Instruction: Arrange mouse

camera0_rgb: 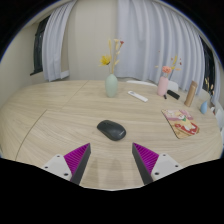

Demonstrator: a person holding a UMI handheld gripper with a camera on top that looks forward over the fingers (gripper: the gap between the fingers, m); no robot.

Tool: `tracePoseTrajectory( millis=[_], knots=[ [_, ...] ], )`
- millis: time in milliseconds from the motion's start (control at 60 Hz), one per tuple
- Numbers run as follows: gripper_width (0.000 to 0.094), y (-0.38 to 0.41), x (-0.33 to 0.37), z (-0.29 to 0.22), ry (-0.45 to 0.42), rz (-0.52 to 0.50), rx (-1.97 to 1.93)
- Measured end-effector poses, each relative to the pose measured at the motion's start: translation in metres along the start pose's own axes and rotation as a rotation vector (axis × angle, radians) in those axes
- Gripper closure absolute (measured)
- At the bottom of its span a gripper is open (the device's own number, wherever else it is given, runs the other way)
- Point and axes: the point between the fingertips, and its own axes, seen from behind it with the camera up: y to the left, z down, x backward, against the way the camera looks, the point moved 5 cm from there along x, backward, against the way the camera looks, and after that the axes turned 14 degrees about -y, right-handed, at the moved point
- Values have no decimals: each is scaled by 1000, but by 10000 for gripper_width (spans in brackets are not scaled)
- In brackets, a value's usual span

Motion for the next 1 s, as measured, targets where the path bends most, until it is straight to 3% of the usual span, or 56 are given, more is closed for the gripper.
tracePoseTrajectory(
  millis=[400,767,833,883,1000],
  knots=[
    [78,-12,-99,19,14,22,6],
    [84,-22,-165,-6,-4,32,-38],
    [209,-24,-169,-8,9,38,-54],
    [436,-27,-170,-8,14,48,-44],
    [489,-29,-168,-7,29,60,-13]
  ],
)
